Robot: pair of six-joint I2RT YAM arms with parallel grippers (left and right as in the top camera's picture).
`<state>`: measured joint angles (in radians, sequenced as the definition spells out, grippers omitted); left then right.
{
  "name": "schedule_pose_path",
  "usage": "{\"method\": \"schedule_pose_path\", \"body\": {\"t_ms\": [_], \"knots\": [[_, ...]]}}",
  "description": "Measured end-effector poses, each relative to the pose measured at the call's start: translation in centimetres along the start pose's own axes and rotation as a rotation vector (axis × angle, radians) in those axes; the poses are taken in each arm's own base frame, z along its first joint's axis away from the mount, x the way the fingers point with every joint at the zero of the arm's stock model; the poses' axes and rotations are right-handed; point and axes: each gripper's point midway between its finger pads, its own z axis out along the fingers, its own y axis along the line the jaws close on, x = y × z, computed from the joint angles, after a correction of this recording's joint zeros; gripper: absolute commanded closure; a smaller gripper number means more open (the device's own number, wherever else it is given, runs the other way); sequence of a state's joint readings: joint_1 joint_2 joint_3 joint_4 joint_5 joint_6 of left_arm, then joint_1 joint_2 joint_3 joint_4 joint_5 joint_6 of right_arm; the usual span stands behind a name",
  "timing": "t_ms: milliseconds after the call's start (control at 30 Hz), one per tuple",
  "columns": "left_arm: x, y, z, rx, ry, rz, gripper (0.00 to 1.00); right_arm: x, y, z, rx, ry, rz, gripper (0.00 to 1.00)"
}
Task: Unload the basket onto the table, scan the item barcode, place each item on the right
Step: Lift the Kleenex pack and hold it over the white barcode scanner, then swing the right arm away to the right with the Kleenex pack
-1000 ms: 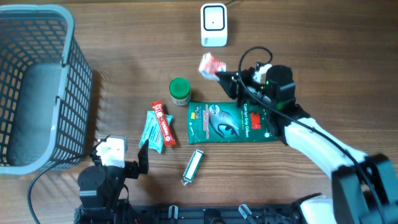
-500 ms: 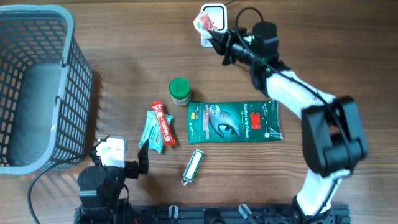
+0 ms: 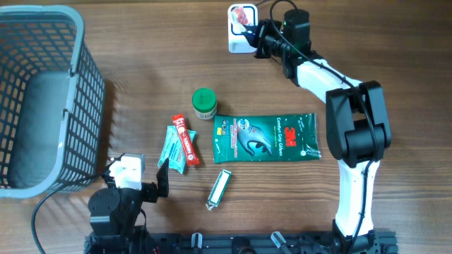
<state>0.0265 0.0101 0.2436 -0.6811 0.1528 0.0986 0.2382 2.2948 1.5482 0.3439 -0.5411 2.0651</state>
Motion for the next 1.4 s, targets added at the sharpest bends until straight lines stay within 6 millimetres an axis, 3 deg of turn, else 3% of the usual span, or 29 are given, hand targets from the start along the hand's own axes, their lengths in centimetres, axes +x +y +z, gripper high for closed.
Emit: {"method": "schedule_pose_path", "body": {"t_ms": [300, 533, 633, 700, 833, 933, 967, 1067, 1167, 1300, 1400], "knots": [[0.0, 0.0, 0.0, 0.000, 0.000, 0.000, 0.00, -0.6, -0.6, 0.0, 0.025, -0.032, 0.020, 0.96], [0.0, 0.0, 0.0, 0.000, 0.000, 0.000, 0.00, -2.3, -1.3, -0.2, 0.060, -0.124, -0.233, 0.95], [0.0, 0.0, 0.0, 0.000, -0.001, 0.000, 0.00, -2.4, -2.4, -2.0, 0.175, -0.191, -0.280, 0.96], [0.0, 0.0, 0.0, 0.000, 0.000, 0.000, 0.00, -2.1, -2.4, -5.3, 0.270, -0.310, -0.317, 0.96], [0.0, 0.0, 0.0, 0.000, 0.000, 0.000, 0.00, -1.2, 0.4, -12.4, 0.337, -0.545, -0.412, 0.96], [0.0, 0.0, 0.0, 0.000, 0.000, 0.000, 0.00, -2.4, 2.0, -17.9, 0.377, -0.729, -0.438, 0.96], [0.0, 0.0, 0.0, 0.000, 0.000, 0.000, 0.00, -4.8, 2.5, -20.9, 0.407, -0.834, -0.416, 0.96], [0.0, 0.0, 0.0, 0.000, 0.000, 0.000, 0.00, -9.7, 2.6, -26.2, 0.458, -0.982, -0.322, 0.96], [0.0, 0.0, 0.0, 0.000, 0.000, 0.000, 0.00, -16.7, 3.7, -35.6, 0.431, -1.208, -0.157, 0.96], [0.0, 0.0, 0.0, 0.000, 0.000, 0.000, 0.00, -22.3, 3.6, -45.7, 0.382, -1.432, -0.022, 0.96], [0.0, 0.0, 0.0, 0.000, 0.000, 0.000, 0.00, -25.9, 2.9, -49.9, 0.365, -1.523, 0.018, 0.96]]}}
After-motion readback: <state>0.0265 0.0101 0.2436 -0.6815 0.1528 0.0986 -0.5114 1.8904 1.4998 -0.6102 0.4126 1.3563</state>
